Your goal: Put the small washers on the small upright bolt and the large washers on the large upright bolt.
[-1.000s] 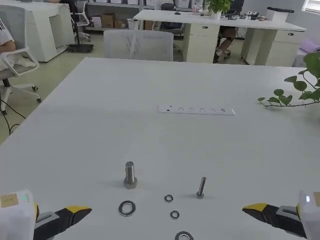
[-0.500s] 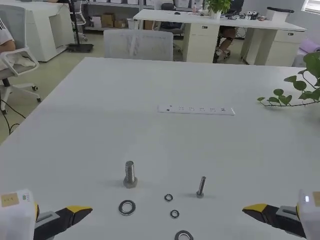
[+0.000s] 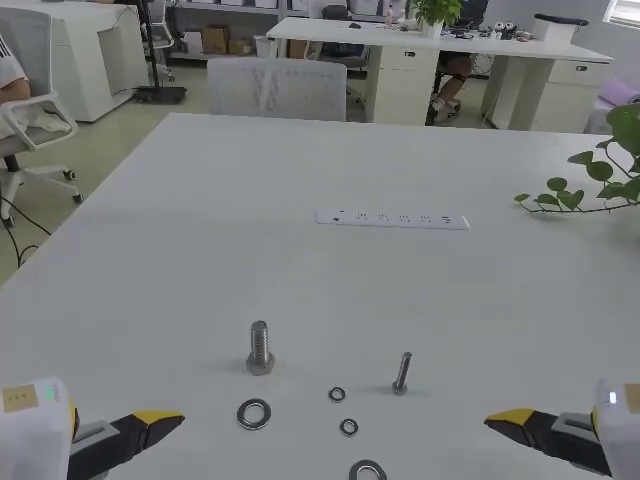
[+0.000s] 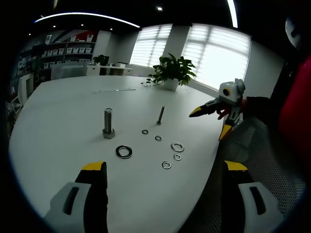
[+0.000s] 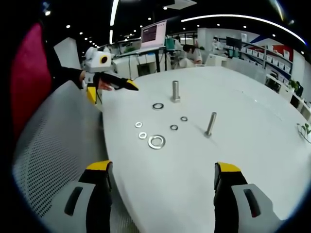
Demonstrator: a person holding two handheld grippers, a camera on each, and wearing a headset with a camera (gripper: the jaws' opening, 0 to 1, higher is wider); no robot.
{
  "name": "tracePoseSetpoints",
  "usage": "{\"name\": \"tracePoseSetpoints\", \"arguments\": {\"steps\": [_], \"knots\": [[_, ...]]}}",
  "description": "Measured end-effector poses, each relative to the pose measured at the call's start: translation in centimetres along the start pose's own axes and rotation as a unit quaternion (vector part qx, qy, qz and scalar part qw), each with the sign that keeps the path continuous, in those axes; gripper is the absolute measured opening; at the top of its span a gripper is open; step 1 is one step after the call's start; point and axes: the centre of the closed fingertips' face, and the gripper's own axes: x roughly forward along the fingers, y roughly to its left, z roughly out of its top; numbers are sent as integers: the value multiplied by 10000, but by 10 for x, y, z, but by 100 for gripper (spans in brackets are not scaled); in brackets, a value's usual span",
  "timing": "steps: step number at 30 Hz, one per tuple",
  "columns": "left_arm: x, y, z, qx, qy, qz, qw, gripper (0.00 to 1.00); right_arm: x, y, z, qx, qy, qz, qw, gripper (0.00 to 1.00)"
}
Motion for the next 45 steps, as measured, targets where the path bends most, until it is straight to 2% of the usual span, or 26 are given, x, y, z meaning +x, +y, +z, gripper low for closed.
{"name": "tracePoseSetpoints", "arguments": {"steps": [32, 45], "knots": [[0, 1, -3, 9, 17, -35, 10000, 98, 2, 4, -3, -77, 183, 98, 9998, 86], [0, 1, -3, 34, 7, -36, 10000, 98, 9, 9, 6, -322, 322, 261, 9986, 84]]}}
